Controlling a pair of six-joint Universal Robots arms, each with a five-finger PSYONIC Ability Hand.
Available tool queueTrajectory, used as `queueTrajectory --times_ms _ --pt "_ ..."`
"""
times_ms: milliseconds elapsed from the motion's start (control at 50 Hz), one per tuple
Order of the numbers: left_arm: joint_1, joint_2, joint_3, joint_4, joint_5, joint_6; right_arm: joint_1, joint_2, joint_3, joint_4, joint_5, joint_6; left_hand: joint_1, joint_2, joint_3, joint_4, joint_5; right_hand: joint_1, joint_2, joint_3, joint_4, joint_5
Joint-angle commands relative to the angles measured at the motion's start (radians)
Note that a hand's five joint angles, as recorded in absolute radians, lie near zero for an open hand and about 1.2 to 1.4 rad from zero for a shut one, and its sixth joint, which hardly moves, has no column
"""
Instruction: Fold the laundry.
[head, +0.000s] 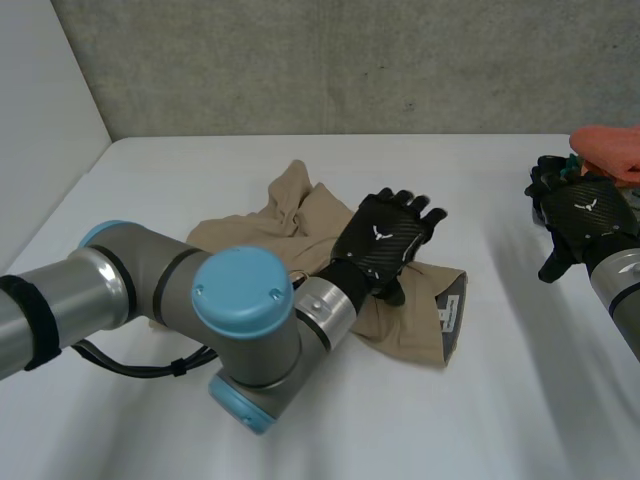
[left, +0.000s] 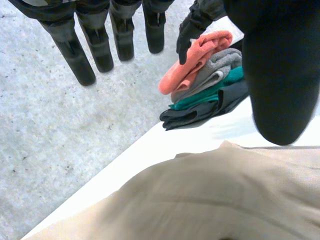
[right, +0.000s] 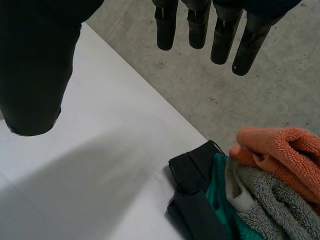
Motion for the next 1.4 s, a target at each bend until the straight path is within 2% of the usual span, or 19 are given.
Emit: queueTrajectory --times_ms 20,100,180,200,280,320,420,460,580,640,780,840,940,960,1000,1020,1140,1280,1400 --pt "0.008 0.147 -0.070 -0.039 -0.039 0.000 0.006 -0.001 -0.016 0.017 0.001 -0.003 -0.069 -0.103 -0.118 -0.112 -0.103 -0.040 -0.048 -0.036 -0.065 -0.067" --pt "0.112 0.295 -0.174 -0.087 -0.041 0.003 0.009 -0.022 -0.039 0.090 0.002 -0.014 -0.061 -0.095 -0.109 -0.103 -0.094 -0.040 -0.048 -0.036 -0.065 -0.067" --pt "0.253 0.448 -0.284 -0.147 -0.041 0.009 0.023 -0.075 -0.115 0.286 -0.004 -0.003 -0.055 -0.089 -0.103 -0.097 -0.088 -0.040 -0.048 -0.036 -0.065 -0.067" --pt "0.304 0.495 -0.327 -0.168 -0.041 0.009 0.035 -0.082 -0.157 0.381 -0.004 0.004 -0.052 -0.086 -0.100 -0.094 -0.085 -0.040 -0.048 -0.036 -0.065 -0.067" --pt "0.417 0.559 -0.424 -0.211 -0.042 0.008 0.111 -0.075 -0.296 0.571 -0.013 0.081 -0.049 -0.083 -0.097 -0.091 -0.082 -0.040 -0.048 -0.036 -0.065 -0.067" --pt "0.458 0.565 -0.461 -0.227 -0.044 0.008 0.133 -0.053 -0.356 0.616 -0.019 0.133 -0.046 -0.080 -0.094 -0.088 -0.079 -0.040 -0.048 -0.036 -0.065 -0.067" --pt "0.570 0.551 -0.558 -0.247 -0.044 0.008 0.205 0.120 -0.575 0.684 -0.047 0.259 -0.031 -0.065 -0.079 -0.074 -0.065 -0.040 -0.048 -0.036 -0.065 -0.067" --pt "0.582 0.531 -0.567 -0.241 -0.039 0.008 0.228 0.175 -0.635 0.707 -0.059 0.273 -0.031 -0.065 -0.079 -0.074 -0.065 -0.040 -0.048 -0.036 -0.065 -0.067" --pt "0.639 0.354 -0.501 -0.184 -0.021 0.015 0.291 0.413 -0.874 0.834 -0.073 0.345 0.013 -0.021 -0.035 -0.030 -0.021 -0.040 -0.048 -0.036 -0.065 -0.067" --pt "0.656 0.283 -0.435 -0.181 -0.004 0.031 0.303 0.505 -0.957 0.859 -0.075 0.394 0.066 0.031 0.017 0.023 0.032 -0.040 -0.048 -0.036 -0.065 -0.067" --pt "0.653 0.129 -0.309 -0.211 0.039 0.091 0.331 0.612 -1.030 0.859 -0.072 0.406 0.101 0.067 0.053 0.059 0.068 -0.040 -0.048 -0.036 -0.065 -0.067" --pt "0.646 0.091 -0.273 -0.239 0.051 0.109 0.336 0.631 -1.033 0.859 -0.070 0.406 0.177 0.143 0.129 0.135 0.144 0.081 0.073 0.085 0.057 0.055" --pt "0.622 0.074 -0.251 -0.250 0.060 0.104 0.337 0.632 -1.028 0.862 -0.073 0.405 0.415 0.381 0.367 0.372 0.381 0.477 0.469 0.481 0.453 0.451" --pt "0.605 0.073 -0.252 -0.250 0.068 0.106 0.337 0.629 -1.024 0.863 -0.075 0.403 0.485 0.451 0.437 0.442 0.451 0.696 0.688 0.700 0.671 0.669" --pt "0.590 0.074 -0.254 -0.251 0.071 0.104 0.337 0.617 -1.015 0.863 -0.075 0.402 0.597 0.562 0.548 0.554 0.563 0.947 0.939 0.951 0.922 0.920" --pt "0.584 0.074 -0.257 -0.251 0.071 0.103 0.336 0.600 -1.002 0.863 -0.076 0.400 0.649 0.615 0.601 0.607 0.616 1.177 1.170 1.182 1.153 1.151" --pt "0.567 0.106 -0.274 -0.251 0.065 0.101 0.334 0.452 -0.917 0.842 -0.084 0.373 1.125 1.091 1.077 1.082 1.091 1.182 1.174 1.186 1.157 1.155" --pt "0.570 0.161 -0.282 -0.253 0.059 0.103 0.336 0.231 -0.783 0.831 -0.076 0.154 1.125 1.091 1.077 1.083 1.092 1.182 1.174 1.186 1.157 1.155" --pt "0.571 0.312 -0.347 -0.250 0.065 0.094 0.325 0.077 -0.660 0.828 -0.065 -0.050 1.125 1.091 1.077 1.083 1.092 1.182 1.174 1.186 1.157 1.155"
